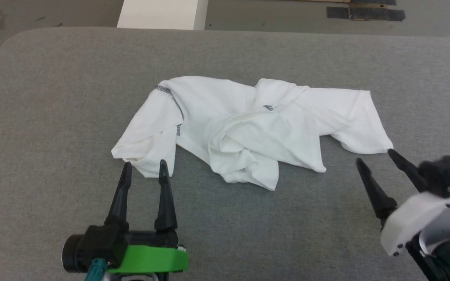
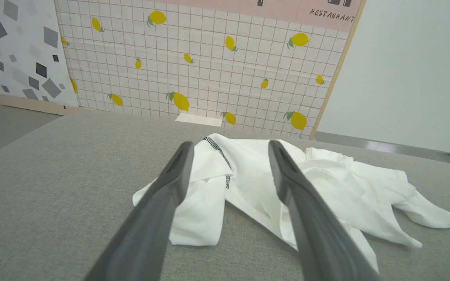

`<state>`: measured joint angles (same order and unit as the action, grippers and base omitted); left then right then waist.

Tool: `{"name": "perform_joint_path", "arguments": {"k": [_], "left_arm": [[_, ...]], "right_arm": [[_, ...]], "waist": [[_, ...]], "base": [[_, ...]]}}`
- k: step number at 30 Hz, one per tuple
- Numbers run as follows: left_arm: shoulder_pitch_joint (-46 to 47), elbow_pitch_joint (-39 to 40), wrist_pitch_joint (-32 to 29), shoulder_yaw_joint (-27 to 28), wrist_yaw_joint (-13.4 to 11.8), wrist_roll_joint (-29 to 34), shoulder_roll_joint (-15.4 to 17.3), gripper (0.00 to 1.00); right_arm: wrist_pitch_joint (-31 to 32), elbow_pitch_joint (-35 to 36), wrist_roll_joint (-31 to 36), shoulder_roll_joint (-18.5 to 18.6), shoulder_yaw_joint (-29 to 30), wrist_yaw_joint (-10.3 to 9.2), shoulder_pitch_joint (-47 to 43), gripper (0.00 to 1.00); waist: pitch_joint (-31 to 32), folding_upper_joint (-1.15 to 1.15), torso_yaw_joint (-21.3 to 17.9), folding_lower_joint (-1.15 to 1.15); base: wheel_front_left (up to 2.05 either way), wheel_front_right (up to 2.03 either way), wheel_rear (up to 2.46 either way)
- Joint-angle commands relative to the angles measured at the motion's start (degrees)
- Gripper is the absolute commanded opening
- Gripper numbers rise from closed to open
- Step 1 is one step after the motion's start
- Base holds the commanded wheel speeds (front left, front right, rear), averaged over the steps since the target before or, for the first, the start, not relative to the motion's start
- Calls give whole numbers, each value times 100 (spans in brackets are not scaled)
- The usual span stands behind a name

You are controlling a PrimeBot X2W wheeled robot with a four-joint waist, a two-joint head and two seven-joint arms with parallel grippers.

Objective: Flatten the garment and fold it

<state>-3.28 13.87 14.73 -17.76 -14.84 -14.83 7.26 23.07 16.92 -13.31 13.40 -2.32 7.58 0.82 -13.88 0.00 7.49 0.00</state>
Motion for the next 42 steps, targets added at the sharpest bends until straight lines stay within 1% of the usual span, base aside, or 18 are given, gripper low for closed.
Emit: {"name": "perform_joint_path", "arguments": {"k": [1,4,6,10,14,18,19,20,21,24,26,29,32,36,42], "left_arm": [[113,-6,26,17,47,108,-40,100],[121,-45,26,36,85,156,-130,100],[119,-60,27,34,111,184,-183,100],[146,-116,27,100,231,169,-242,100],[158,-149,27,93,288,204,-313,100],[192,-206,27,100,370,196,-358,100],[195,-217,27,109,385,194,-368,100],[197,-226,27,117,397,193,-375,100],[200,-234,27,127,408,195,-383,100],[205,-262,27,152,422,204,-400,100],[189,-283,27,191,422,211,-408,100],[166,-328,27,242,452,227,-414,100],[120,-346,27,327,482,231,-418,100],[13,-352,27,385,493,268,-422,100],[-157,-285,27,453,469,309,-426,100]], "right_arm": [[90,-87,-106,181,-171,-9,222,100],[240,-421,-260,642,-646,-9,617,100],[280,-663,-338,880,-953,-9,863,100],[418,-1153,-498,1249,-1630,-9,1314,100],[450,-1656,-529,1433,-2155,-9,1709,100],[325,-2195,-503,1494,-2503,-9,2003,100],[309,-2355,-497,1490,-2558,-9,2059,67],[291,-2455,-477,1500,-2619,-9,2106,47],[232,-2558,-461,1502,-2668,-9,2161,0],[15,-2737,-512,1446,-2640,-9,2260,0],[-158,-2746,-543,1414,-2557,-9,2327,0],[-389,-2640,-607,1385,-2240,-9,2375,0],[-562,-2380,-604,1389,-1664,-9,2377,0],[-639,-1928,-436,1412,-606,-9,2182,0],[-411,-1211,-63,1200,1356,-9,1343,0]], "waist": [[-116,0,131,0],[-207,0,273,0],[-266,0,367,0],[-361,0,540,0],[-414,0,661,0],[-447,0,751,0],[-452,0,762,0],[-457,0,769,0],[-464,0,773,0],[-451,0,751,0],[-395,0,689,0],[-254,0,579,0],[-48,0,413,0],[190,0,204,0],[368,0,-47,0]], "base": [[0,0,0],[0,0,0],[0,0,0],[0,0,0],[0,0,0],[0,0,0],[0,0,0],[0,0,0],[0,0,0],[0,0,0],[0,0,0],[0,0,0],[0,0,0],[0,0,0],[0,0,0]]}}
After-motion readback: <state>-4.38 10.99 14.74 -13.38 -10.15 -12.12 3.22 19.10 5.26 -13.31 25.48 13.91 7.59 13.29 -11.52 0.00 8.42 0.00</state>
